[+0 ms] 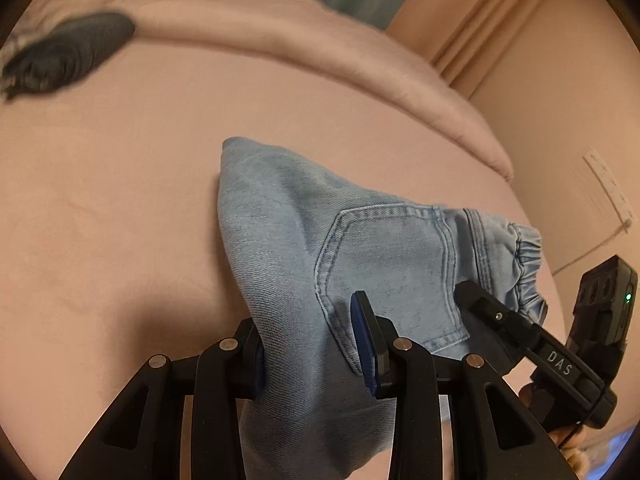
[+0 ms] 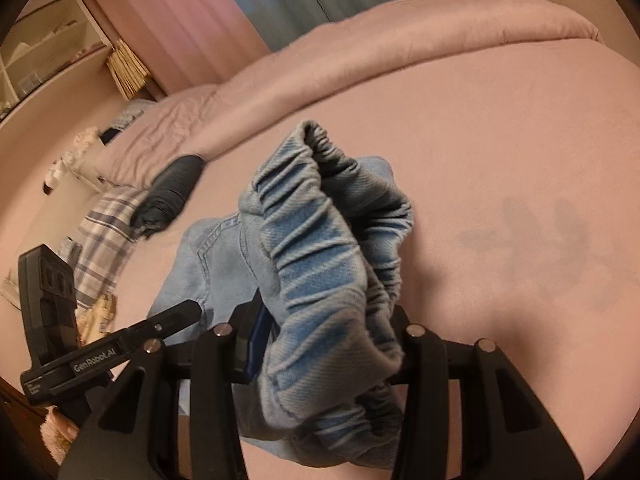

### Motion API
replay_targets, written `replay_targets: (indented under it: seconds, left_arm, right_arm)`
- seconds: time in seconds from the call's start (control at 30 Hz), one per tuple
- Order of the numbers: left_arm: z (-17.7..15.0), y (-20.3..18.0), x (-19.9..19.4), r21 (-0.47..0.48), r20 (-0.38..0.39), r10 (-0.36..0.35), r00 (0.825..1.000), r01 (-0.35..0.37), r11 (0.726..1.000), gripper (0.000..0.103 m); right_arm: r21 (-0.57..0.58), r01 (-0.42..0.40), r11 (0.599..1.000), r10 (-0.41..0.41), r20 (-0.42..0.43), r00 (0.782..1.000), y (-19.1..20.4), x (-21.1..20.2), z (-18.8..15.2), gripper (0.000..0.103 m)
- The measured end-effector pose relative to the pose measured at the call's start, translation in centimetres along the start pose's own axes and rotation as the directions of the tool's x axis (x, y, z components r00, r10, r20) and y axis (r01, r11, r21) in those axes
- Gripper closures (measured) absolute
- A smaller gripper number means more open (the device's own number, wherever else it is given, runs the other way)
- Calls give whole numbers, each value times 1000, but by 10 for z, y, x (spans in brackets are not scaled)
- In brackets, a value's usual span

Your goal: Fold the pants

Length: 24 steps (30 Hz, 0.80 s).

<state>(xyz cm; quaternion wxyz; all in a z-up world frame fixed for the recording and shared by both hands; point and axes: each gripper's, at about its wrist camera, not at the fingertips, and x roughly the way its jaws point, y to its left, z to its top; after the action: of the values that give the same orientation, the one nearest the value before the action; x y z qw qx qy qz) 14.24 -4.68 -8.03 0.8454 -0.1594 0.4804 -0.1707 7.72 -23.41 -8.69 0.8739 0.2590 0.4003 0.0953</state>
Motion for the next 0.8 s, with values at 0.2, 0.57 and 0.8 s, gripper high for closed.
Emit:
replay_targets:
  seconds: [0.2,0.57,0.8]
  left_arm:
    - [-14,5,19,47,4,88,996,-88,995,59]
    - [-43,17,1,-72,63,69,996,-64,995,46]
    - [-66,9,-39,-54,57,82,995,-79,995,34]
  right_arm:
    - [-34,80,996,-81,-42,996,-12,28,-14,49]
    - [-25,80,997,-80,-7,997,-18,18,-22,42]
    - [38,170,985,-170,-5,986,-12,-10,-34,28]
